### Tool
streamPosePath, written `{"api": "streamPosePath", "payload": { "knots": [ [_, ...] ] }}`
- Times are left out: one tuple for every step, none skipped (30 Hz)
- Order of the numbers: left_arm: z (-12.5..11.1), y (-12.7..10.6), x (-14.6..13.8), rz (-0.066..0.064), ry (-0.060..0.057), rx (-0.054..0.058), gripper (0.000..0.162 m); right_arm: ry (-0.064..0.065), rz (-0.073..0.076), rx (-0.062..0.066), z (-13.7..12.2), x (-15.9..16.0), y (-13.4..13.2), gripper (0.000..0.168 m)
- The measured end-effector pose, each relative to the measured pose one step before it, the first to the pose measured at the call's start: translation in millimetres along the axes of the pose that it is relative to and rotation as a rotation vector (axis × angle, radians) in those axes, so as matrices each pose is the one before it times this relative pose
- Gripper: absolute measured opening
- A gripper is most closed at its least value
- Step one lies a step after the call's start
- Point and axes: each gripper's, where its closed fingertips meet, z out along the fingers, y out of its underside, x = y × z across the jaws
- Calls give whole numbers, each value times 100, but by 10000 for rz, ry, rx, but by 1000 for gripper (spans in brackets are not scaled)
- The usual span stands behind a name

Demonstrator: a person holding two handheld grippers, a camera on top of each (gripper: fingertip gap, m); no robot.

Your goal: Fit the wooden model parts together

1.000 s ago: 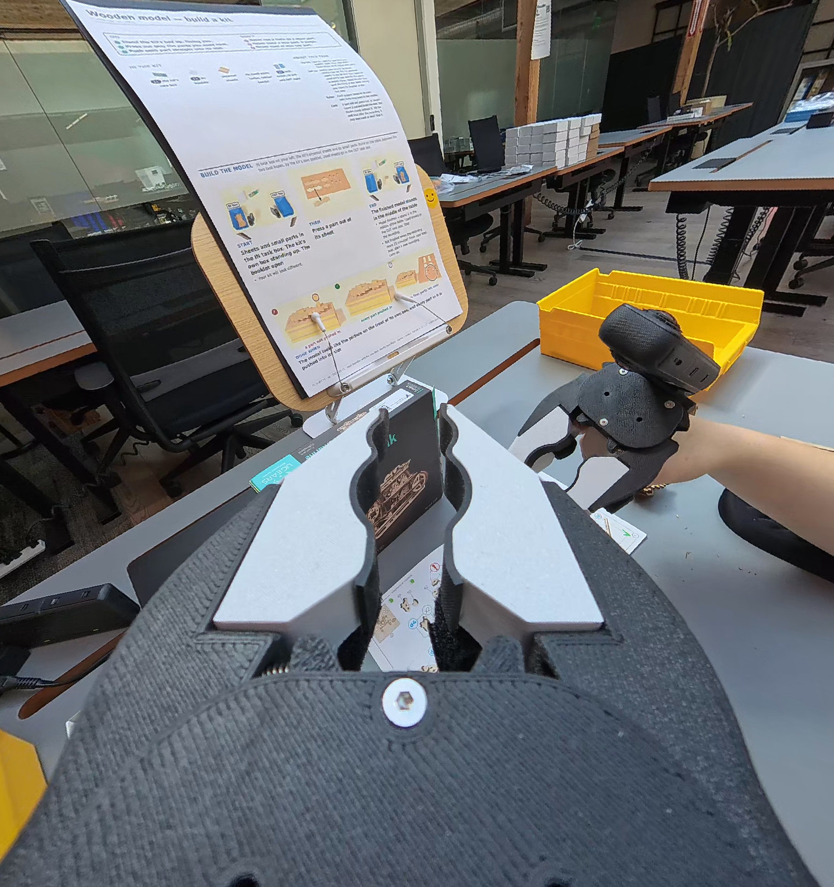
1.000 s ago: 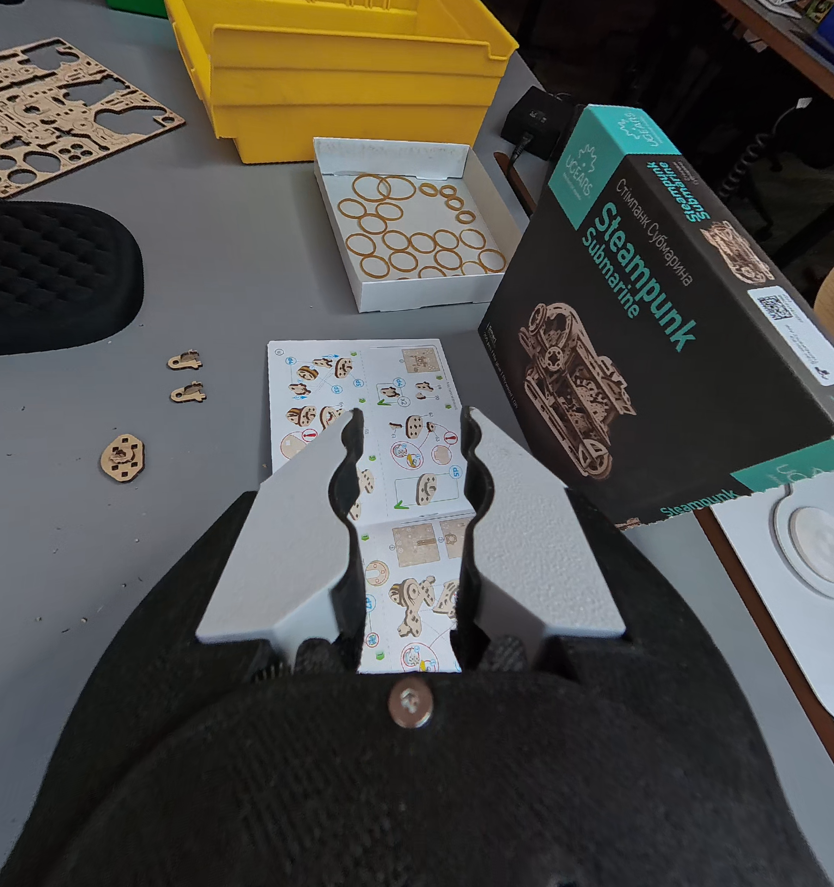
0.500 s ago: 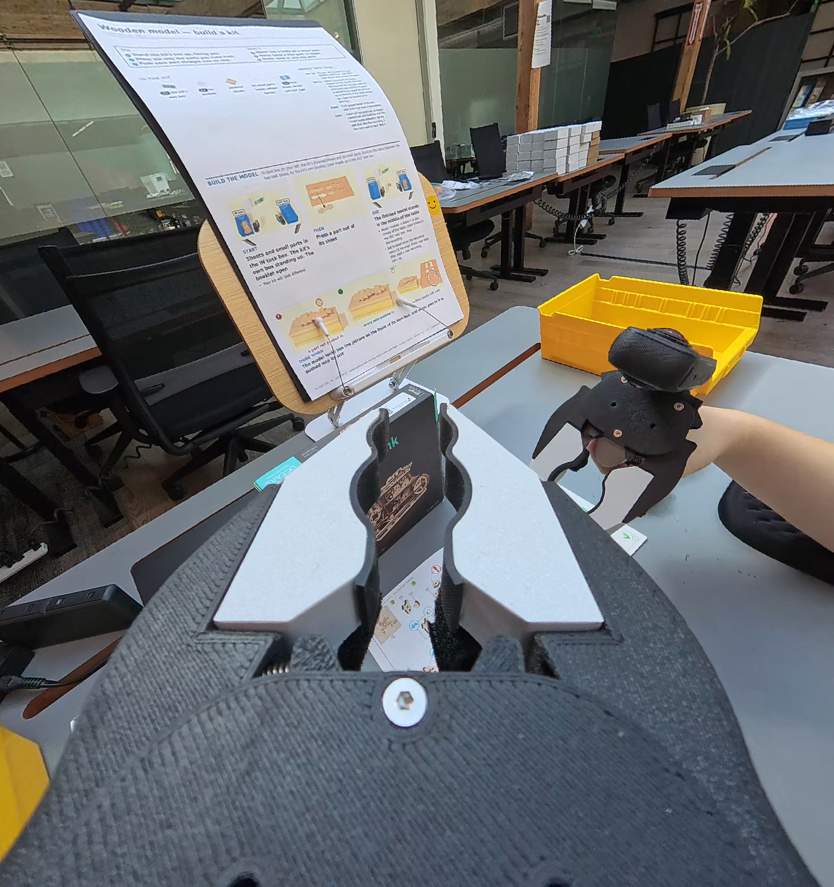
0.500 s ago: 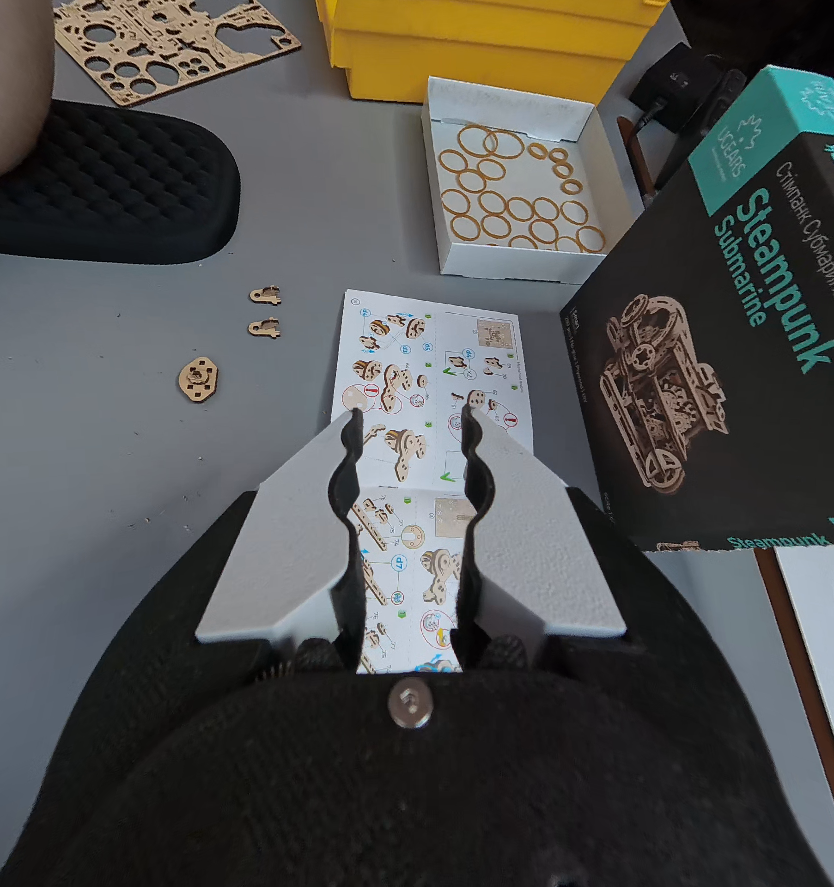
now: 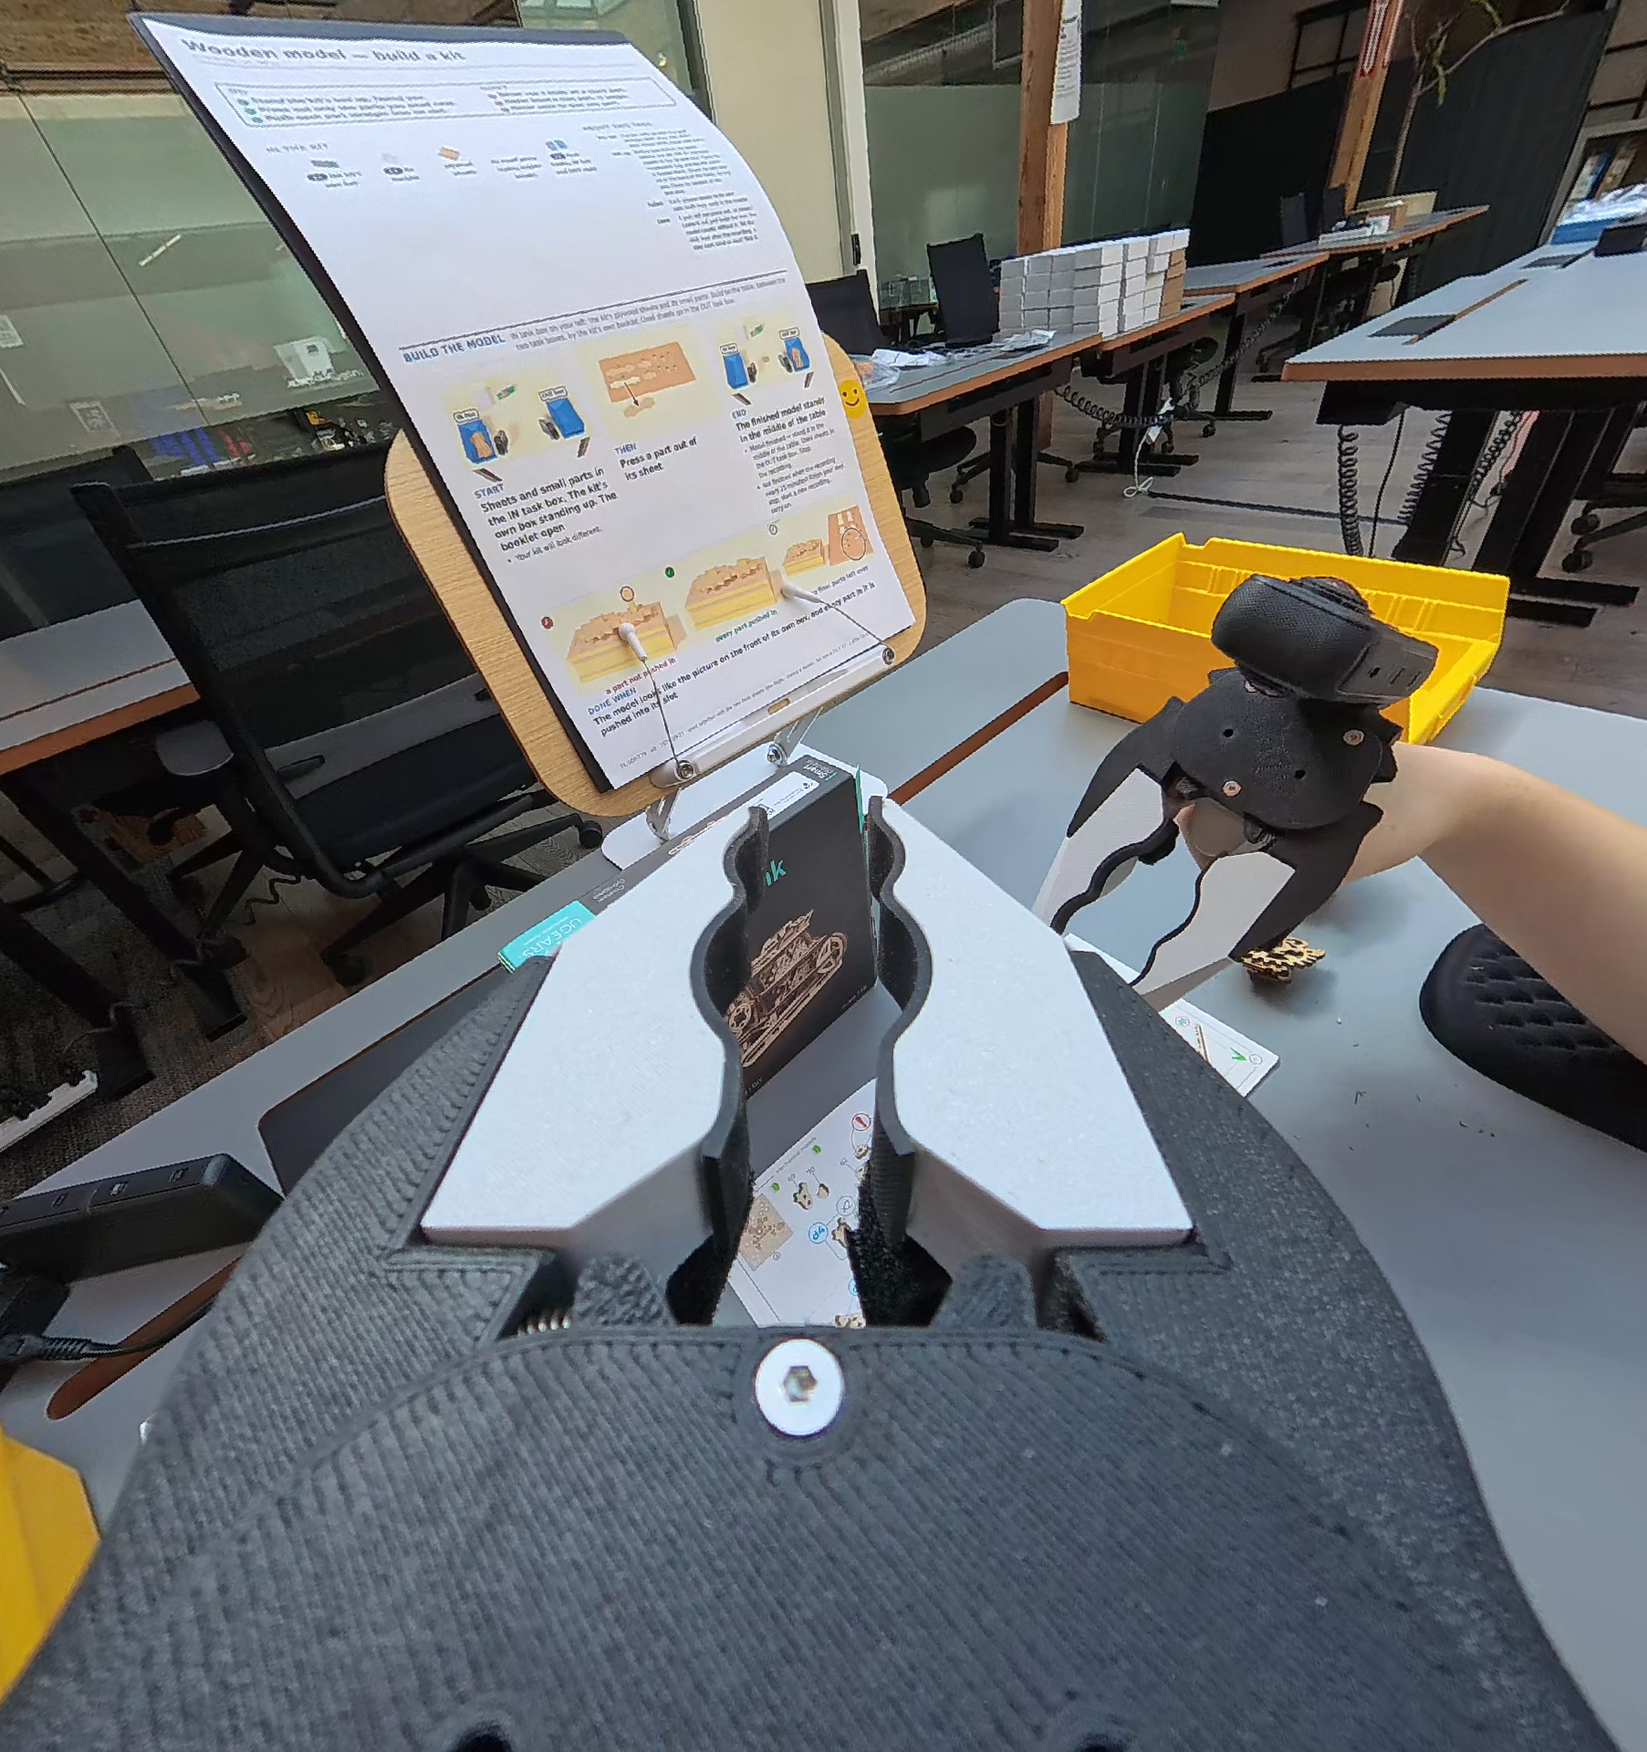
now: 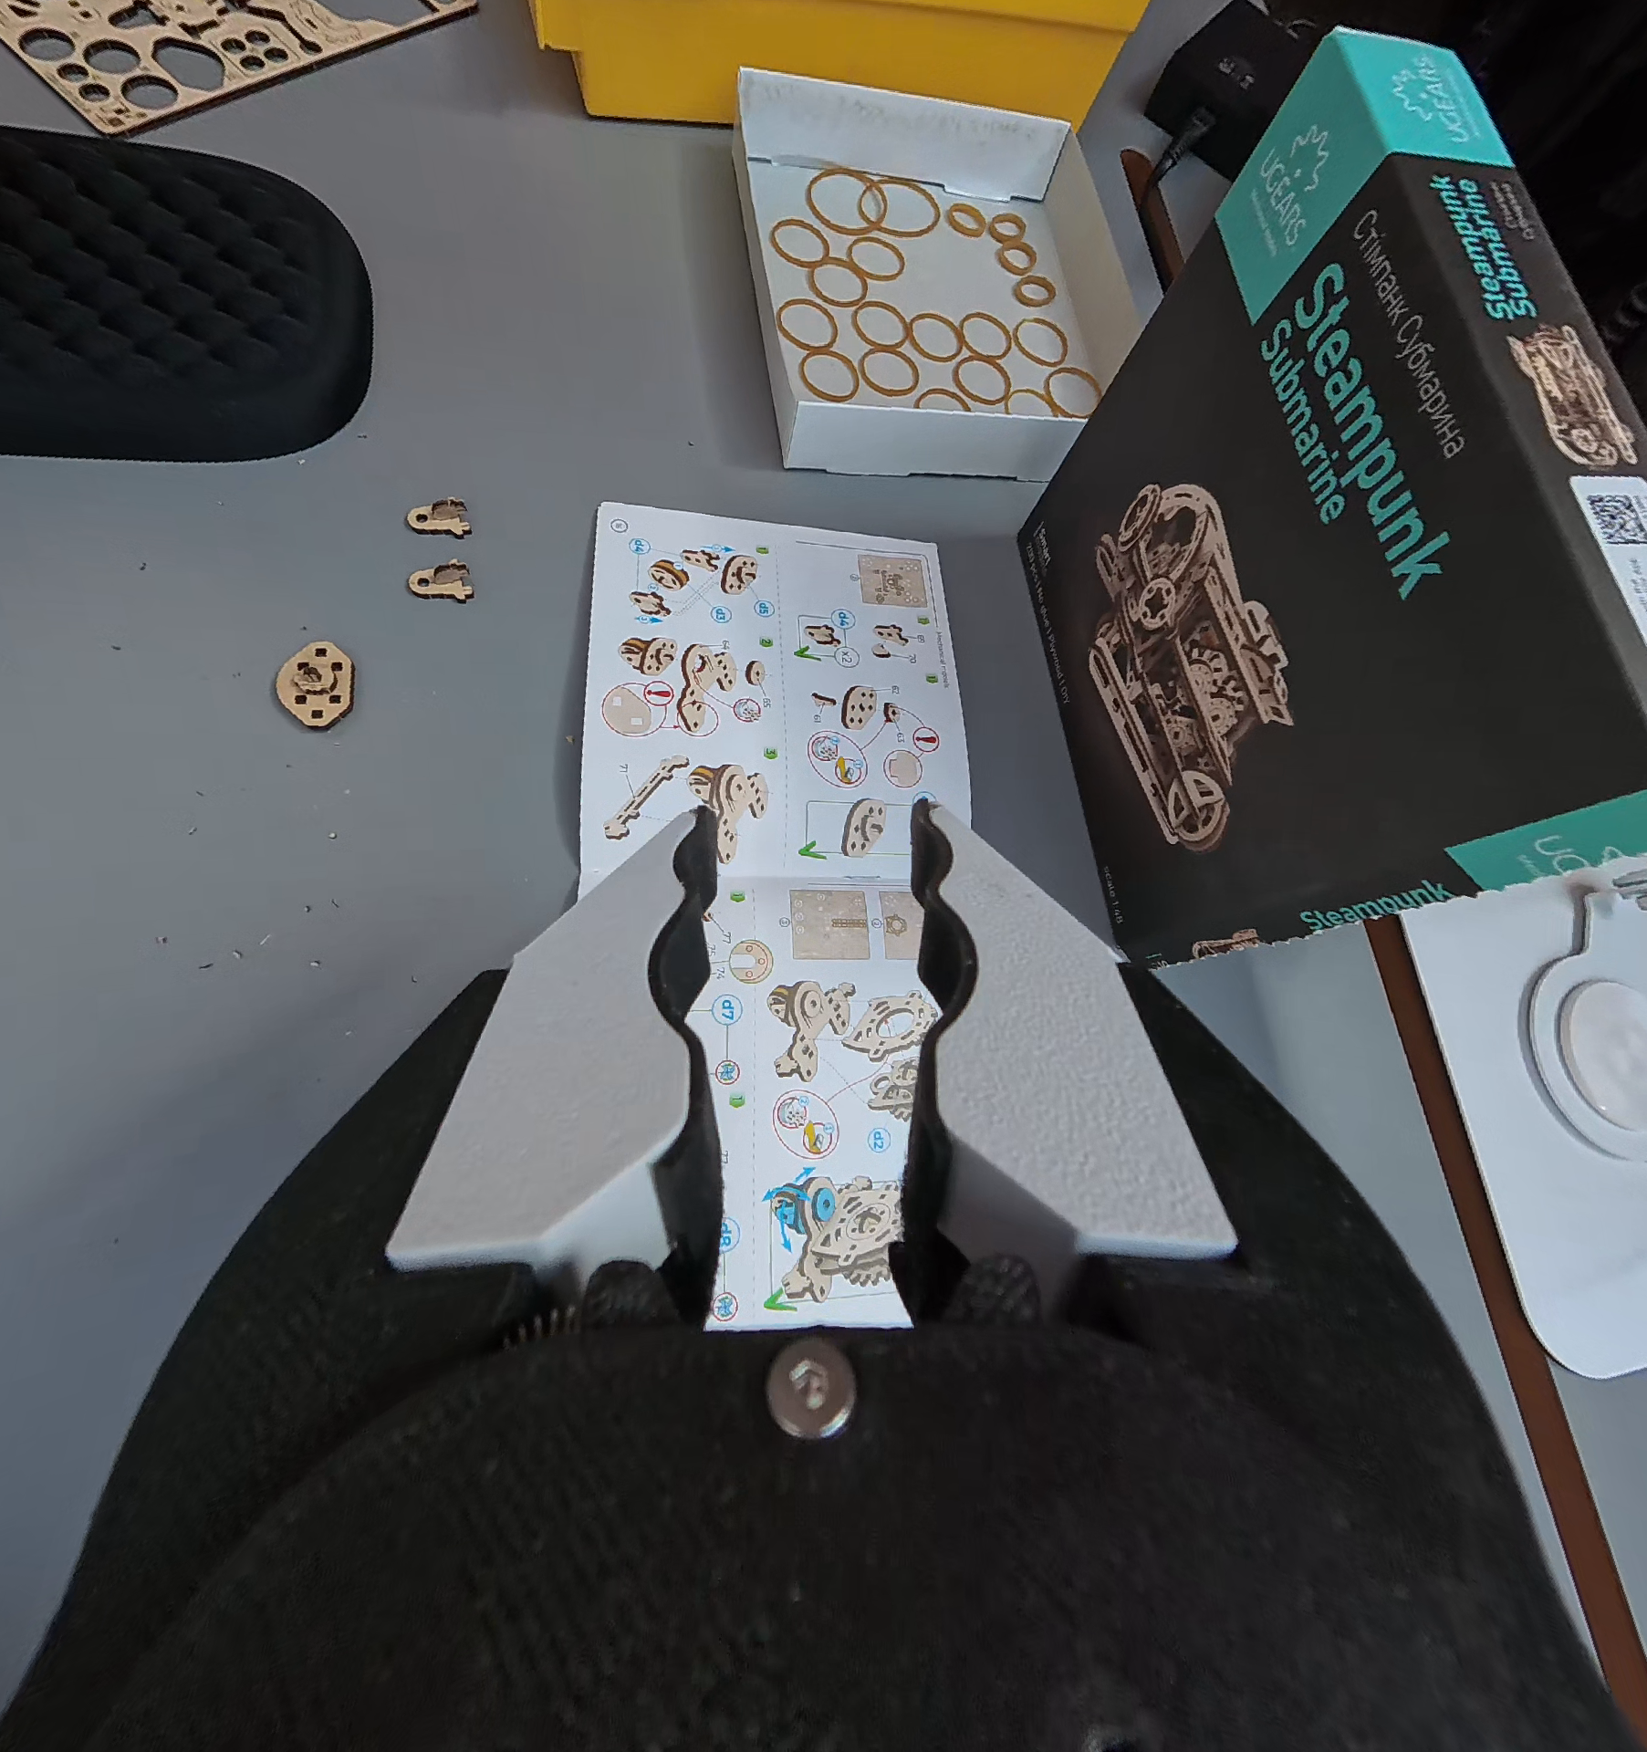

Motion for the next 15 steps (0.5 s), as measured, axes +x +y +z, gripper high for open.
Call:
{"api": "streamPosePath", "payload": {
  "knots": [
    [3,-5,16,-3,10,4,19,-23,-19,-36,77,-68,41,42],
    [11,6,21,0,11,2,19,-23,-25,-52,96,-66,63,42],
    [0,5,8,7,0,-5,19,-29,-28,-65,112,-83,96,42],
    [-10,5,-23,7,-9,-2,19,-22,-24,-62,95,-66,97,42],
    [-14,-14,-17,-2,-5,6,19,-23,-11,-57,97,-64,95,42],
    [-20,-18,-9,-10,1,10,19,-14,-4,-54,82,-25,87,42],
    [-19,-32,-15,-7,-1,12,19,-18,-3,-42,67,-31,77,42],
    [-25,-18,-19,0,-8,9,19,-22,-3,-32,50,-39,58,42],
    [-19,-15,-17,1,-9,6,19,-12,-2,-36,12,-19,71,42],
    [-14,-2,-16,-1,-5,4,19,-9,0,-31,-11,-5,64,42],
    [0,-11,5,-2,4,1,19,-1,8,-14,-24,12,39,42],
    [-2,4,6,3,6,-3,19,-14,18,1,-27,-7,19,42],
    [-11,-11,2,8,-6,0,19,-30,23,0,-24,-23,20,42],
    [-13,-20,1,9,-12,6,19,-15,15,11,-1,-15,-2,42],
    [-23,-31,0,6,0,9,19,-47,17,22,42,-68,-40,42]
  ]
}}
